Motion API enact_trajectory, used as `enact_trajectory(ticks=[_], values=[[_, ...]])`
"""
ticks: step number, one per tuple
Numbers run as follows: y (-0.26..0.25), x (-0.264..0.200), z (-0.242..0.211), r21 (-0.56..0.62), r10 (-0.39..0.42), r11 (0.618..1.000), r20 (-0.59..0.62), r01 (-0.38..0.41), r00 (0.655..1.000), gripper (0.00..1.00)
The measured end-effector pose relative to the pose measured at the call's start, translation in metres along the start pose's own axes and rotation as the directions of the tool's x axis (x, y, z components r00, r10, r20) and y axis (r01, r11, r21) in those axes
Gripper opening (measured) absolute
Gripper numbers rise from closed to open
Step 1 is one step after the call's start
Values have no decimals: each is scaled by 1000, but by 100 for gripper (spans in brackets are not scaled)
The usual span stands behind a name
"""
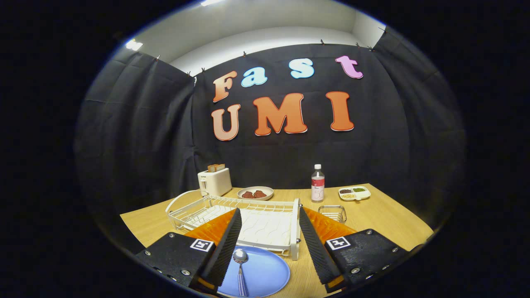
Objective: Take the plate from the dish rack, then take the spoon from the basket and place it into the plate.
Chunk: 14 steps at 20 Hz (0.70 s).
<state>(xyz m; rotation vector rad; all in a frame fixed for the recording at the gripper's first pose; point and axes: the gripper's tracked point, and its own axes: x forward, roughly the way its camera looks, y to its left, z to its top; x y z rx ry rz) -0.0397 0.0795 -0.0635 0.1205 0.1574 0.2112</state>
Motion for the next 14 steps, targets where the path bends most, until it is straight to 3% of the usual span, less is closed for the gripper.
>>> enact_trajectory(ticks=[5,14], values=[[-2,0,33,12,-42,999,99,41,994,94],[5,-1,46,-43,-97,993,181,107,979,97]])
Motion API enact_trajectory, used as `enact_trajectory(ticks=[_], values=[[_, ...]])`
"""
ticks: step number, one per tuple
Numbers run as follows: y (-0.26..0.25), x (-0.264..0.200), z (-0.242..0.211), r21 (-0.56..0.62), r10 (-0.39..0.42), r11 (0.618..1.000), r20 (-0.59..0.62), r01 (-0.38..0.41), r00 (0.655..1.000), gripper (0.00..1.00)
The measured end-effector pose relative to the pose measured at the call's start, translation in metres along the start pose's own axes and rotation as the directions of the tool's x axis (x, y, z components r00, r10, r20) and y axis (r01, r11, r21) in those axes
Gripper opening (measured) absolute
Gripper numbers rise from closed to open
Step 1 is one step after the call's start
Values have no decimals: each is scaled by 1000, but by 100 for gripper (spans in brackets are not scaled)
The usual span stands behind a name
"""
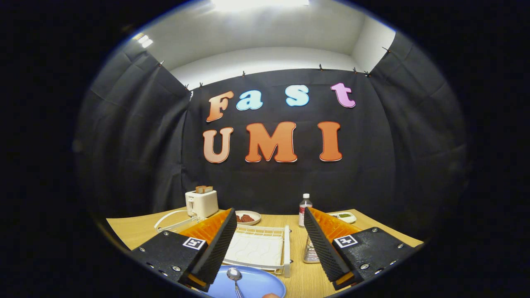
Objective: Take the plate from the dish rack, then take the spoon from the basket and place it into the plate.
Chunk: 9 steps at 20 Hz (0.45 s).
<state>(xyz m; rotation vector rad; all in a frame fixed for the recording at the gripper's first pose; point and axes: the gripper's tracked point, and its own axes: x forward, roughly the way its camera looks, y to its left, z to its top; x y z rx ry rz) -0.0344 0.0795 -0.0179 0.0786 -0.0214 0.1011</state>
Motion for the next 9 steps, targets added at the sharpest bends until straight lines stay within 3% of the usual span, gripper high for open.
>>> enact_trajectory(ticks=[5,9], values=[[13,1,5,28,45,999,41,-46,998,97],[11,8,-3,39,34,999,12,-34,999,97]])
